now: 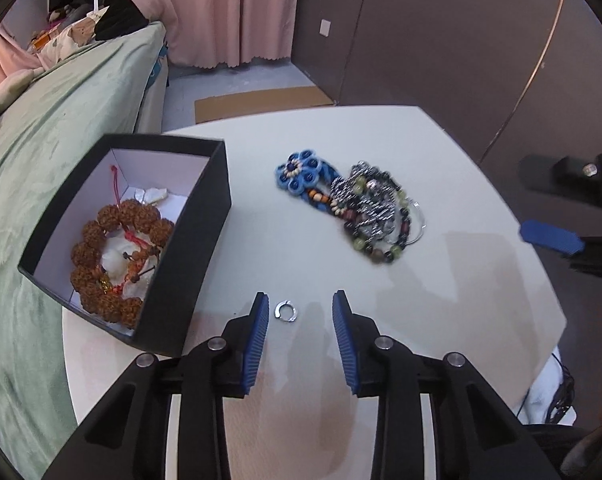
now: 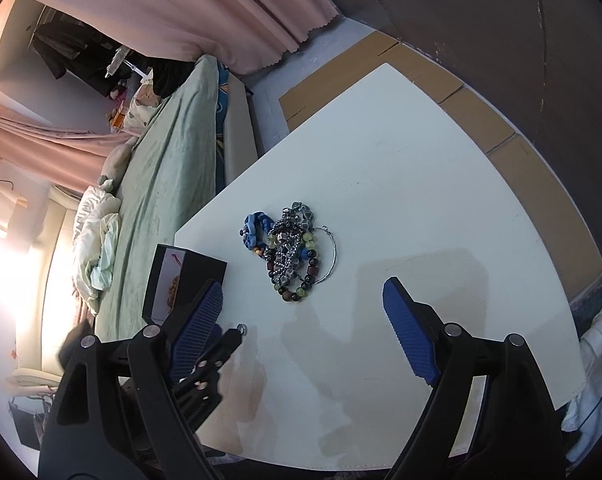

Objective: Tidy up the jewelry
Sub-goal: 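Close the left tool on the silver ring on the table, then carry the silver ring toward the box with the left tool while the right tool grasps the beaded necklaces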

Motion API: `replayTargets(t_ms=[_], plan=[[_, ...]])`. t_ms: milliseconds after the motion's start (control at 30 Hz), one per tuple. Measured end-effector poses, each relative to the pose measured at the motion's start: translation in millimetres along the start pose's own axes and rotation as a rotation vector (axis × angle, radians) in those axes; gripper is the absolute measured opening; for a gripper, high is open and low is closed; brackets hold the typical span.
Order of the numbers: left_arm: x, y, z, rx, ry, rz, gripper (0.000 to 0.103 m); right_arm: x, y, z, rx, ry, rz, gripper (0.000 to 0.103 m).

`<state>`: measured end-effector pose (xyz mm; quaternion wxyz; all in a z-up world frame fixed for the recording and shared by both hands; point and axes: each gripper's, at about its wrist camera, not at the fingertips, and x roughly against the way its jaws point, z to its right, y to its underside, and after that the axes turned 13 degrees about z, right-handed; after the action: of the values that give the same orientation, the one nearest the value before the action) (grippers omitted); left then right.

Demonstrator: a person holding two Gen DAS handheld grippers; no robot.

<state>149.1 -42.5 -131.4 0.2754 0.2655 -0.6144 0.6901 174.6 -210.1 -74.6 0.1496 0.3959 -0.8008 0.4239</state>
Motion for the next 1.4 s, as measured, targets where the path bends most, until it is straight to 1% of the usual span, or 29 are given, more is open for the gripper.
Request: replayTargets(t_ms=[200, 333, 367, 433, 600, 733, 833, 933, 967, 1033, 1067, 1133, 1233, 1367, 1400], plan=[[-14, 4, -1, -0.014, -0.029, -0.011, 0.028, -2, -3, -2, 0.0, -0.009, -0.01, 0.082], [-16, 5, 4, -0.053, -0.053, 0.004, 0.028, -3, -3, -2, 0.006, -0.009, -0.017, 0.083], [-16, 6, 6, -0.067, -0.06, 0.004, 0.026, -4, -2, -2, 0.01, -0.009, -0.02, 0.083], [-16, 8, 10, -0.104, -0.09, -0.002, 0.011, -5, -2, -3, 0.018, -0.01, -0.025, 0.082], [-15, 7, 10, -0.089, -0.061, -0.01, 0.011, -8, 0, -4, 0.033, 0.003, -0.029, 0.082], [-5, -2, 7, -0.061, -0.039, 0.024, 0.011, -16, 1, -7, 0.036, 0.014, -0.042, 0.082], [5, -9, 1, -0.029, -0.023, 0.051, 0.011, -22, 3, -7, 0.024, 0.007, -0.052, 0.082], [13, -16, -5, 0.001, -0.014, 0.07, 0.011, -24, 3, -3, -0.016, 0.0, -0.034, 0.082], [15, -17, -7, 0.009, -0.011, 0.075, 0.011, -25, 3, -2, -0.028, -0.003, -0.027, 0.081], [20, -21, -10, 0.022, -0.006, 0.088, 0.011, -28, 2, 0, -0.064, -0.021, -0.02, 0.068], [23, -22, -11, 0.027, -0.003, 0.093, 0.011, -31, 2, 1, -0.082, -0.031, -0.023, 0.065], [28, -25, -14, 0.039, 0.001, 0.105, 0.011, -38, 3, 2, -0.116, -0.052, -0.036, 0.051], [35, -28, -19, 0.057, 0.007, 0.12, 0.011, -48, 4, 1, -0.138, -0.059, -0.046, 0.044], [46, -32, -28, 0.083, 0.015, 0.142, 0.011, -57, 5, -4, -0.134, -0.043, -0.04, 0.041], [48, -33, -30, 0.089, 0.016, 0.147, 0.011, -60, 6, -6, -0.131, -0.039, -0.041, 0.038]])
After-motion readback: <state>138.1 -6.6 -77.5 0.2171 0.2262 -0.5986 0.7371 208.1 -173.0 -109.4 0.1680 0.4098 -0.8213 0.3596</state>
